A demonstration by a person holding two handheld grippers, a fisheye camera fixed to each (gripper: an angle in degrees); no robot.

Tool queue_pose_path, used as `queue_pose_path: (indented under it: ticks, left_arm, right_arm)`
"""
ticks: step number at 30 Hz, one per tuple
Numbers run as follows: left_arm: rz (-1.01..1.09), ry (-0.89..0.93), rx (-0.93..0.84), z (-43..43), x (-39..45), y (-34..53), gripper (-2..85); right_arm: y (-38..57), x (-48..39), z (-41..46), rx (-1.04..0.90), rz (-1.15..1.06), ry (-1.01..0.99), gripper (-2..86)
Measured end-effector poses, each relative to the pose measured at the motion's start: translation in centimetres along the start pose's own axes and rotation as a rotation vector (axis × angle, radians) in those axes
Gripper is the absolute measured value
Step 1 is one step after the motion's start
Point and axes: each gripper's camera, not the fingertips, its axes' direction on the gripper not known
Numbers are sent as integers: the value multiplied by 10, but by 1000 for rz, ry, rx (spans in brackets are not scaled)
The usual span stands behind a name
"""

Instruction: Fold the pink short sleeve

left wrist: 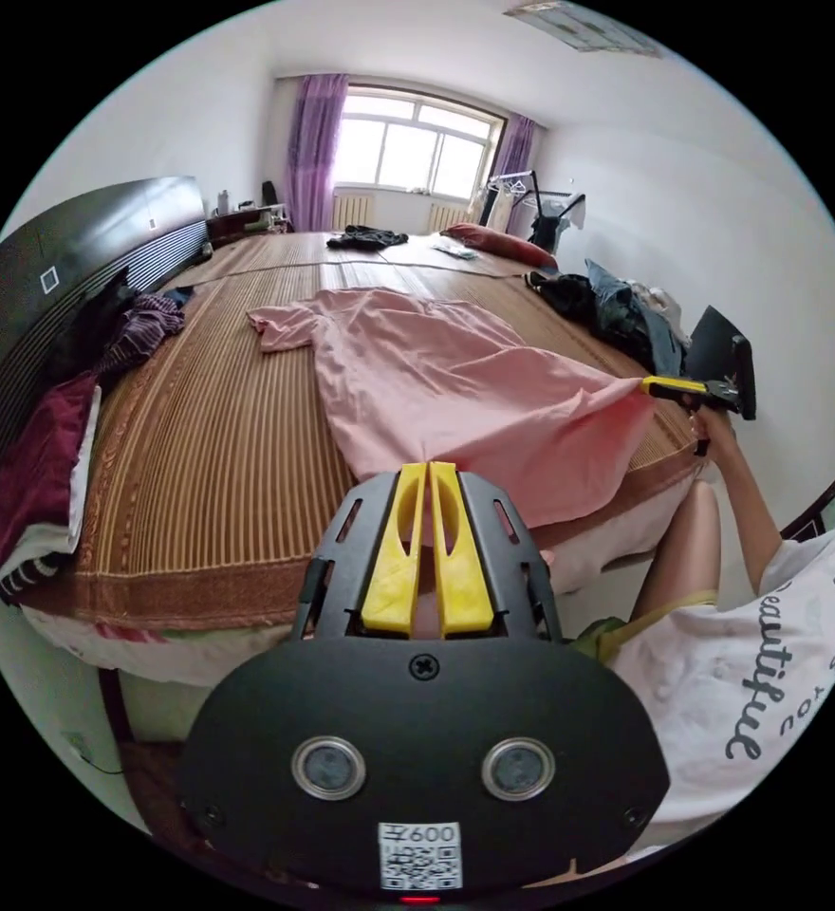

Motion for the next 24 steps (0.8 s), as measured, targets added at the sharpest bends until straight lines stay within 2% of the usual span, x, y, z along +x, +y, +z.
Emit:
queue_pose_path:
  ticks: [3,5,8,11,13,16,18,22,24]
  left_arm:
    - [-15,-52,16,-8,7,-1,13]
    - [-83,-17,105,-24,0,2,12]
    - [-181,-76,205,-42,-6,10,12]
    - [-191,-165,135,-26,-1,16,12]
    - [-166,-216,4,-1,11,23,11]
    - [-112,-239,-79,17,28,42,13]
    - [-145,-265,-80,14,28,54,17]
    - [-335,-315,42,-16,19,79,34]
    - [-325,-349,89,-24,32,82,53]
  right_arm:
    - [1,-1,-37,-6,26,-11,-9]
    - [2,-4,-65,27,36,-67,-9]
    - [0,-29,-120,119,-41,-115,-9]
    - [-6,-60,-156,140,-170,-220,-9]
    - [-16,-72,-156,22,-217,-378,-9]
    - [-11,-85,-163,-23,-236,-412,-8]
    - [-8,-89,-173,-31,-230,-440,-8]
    - [-13,-85,-210,17,-167,-497,-6]
    - [-18,-83,-229,71,-139,-485,-2]
